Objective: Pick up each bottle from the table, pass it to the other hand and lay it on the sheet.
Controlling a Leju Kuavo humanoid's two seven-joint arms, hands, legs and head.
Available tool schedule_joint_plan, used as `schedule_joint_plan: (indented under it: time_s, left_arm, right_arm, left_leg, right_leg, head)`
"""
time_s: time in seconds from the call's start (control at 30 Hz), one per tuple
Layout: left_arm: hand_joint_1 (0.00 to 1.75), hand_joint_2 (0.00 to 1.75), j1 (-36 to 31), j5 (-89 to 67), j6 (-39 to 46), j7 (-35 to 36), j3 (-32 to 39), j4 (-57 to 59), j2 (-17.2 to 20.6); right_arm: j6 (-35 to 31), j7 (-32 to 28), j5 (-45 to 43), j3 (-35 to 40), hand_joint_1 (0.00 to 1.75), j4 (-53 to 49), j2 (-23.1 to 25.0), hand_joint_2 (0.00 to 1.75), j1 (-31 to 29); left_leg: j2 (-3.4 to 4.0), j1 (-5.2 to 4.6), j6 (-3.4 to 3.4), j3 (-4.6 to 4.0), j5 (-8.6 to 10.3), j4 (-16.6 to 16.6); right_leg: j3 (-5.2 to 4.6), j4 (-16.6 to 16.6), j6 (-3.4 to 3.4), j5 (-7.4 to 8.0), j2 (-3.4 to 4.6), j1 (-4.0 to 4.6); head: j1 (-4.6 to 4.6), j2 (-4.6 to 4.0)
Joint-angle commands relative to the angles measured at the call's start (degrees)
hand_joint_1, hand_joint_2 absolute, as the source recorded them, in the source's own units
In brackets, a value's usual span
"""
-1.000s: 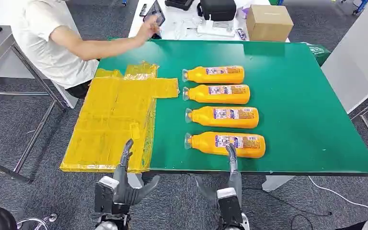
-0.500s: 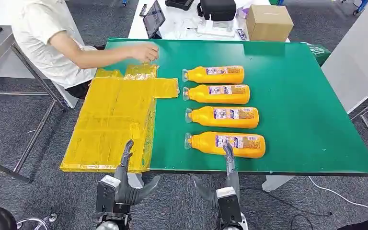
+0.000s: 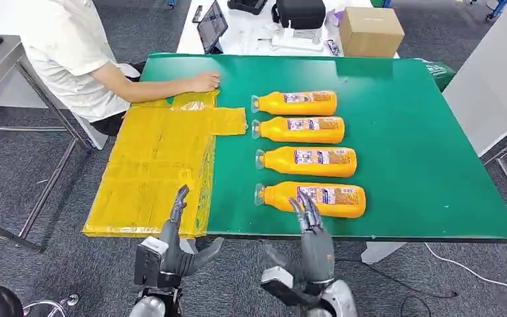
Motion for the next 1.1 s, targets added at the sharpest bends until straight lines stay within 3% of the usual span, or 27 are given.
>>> schedule_joint_plan:
  time_s: [0.03, 0.37, 0.47, 0.73, 0.97, 1.1]
  left_arm:
    - [0.0, 1.75, -3.1, 0.1, -0.8, 0.0, -0.3, 4.3, 0.0]
    - [0.0, 1.75, -3.1, 0.1, -0.8, 0.0, -0.3, 4.3, 0.0]
    - [0.0, 1.75, -3.3, 0.1, -1.0, 0.0, -0.4, 4.3, -0.1]
    - [0.0, 1.75, -4.9, 0.2, -1.9, -0.1, -1.6, 4.4, -0.5]
    - [0.0, 1.75, -5.3, -0.4, -2.0, 0.6, -1.7, 4.4, -0.5]
    - [0.0, 1.75, -5.6, -0.4, -2.2, 0.6, -1.7, 5.1, -0.7]
  right_arm:
    - [-0.4, 3.2, 7.3, -8.5, 0.0, 13.5, -4.8, 1.75, -9.2]
    - [-0.4, 3.2, 7.3, -8.5, 0.0, 13.5, -4.8, 1.75, -9.2]
    - [-0.4, 7.6, 12.3, -7.6, 0.0, 17.6, -5.6, 1.75, -11.8]
    - [0.6, 13.8, 14.4, -4.5, 0.0, 29.4, -7.9, 1.75, -20.8]
    - [1.1, 25.6, 22.0, 0.7, 0.0, 33.3, -10.2, 1.75, -23.5]
    - [2.5, 28.6, 23.5, 1.0, 0.0, 36.1, -10.5, 1.75, -25.1]
  left_leg:
    - [0.14, 0.0, 0.12, 0.29, -0.04, -0.1]
    - [0.1, 0.02, 0.09, 0.3, -0.08, -0.1]
    - [0.12, 0.03, 0.11, 0.33, -0.09, -0.1]
    - [0.16, 0.0, 0.08, 0.18, 0.0, 0.0]
    - [0.1, -0.01, 0.09, 0.17, 0.0, 0.0]
    - [0.15, 0.0, 0.12, 0.28, -0.04, 0.0]
  right_leg:
    - [0.3, -0.2, -0.16, 0.04, 0.03, 0.06]
    - [0.26, -0.1, -0.2, 0.02, -0.03, 0.07]
    - [0.31, -0.1, -0.24, 0.01, -0.03, 0.1]
    - [0.15, -0.1, -0.18, 0.11, 0.04, 0.04]
    - [0.16, -0.1, -0.14, 0.08, 0.01, 0.03]
    - [0.27, -0.1, -0.2, 0.05, 0.02, 0.06]
  head:
    - [-0.02, 0.0]
    - [-0.04, 0.0]
    - [-0.02, 0.0]
    - [-0.02, 0.0]
    - [-0.02, 0.0]
    - [-0.02, 0.0]
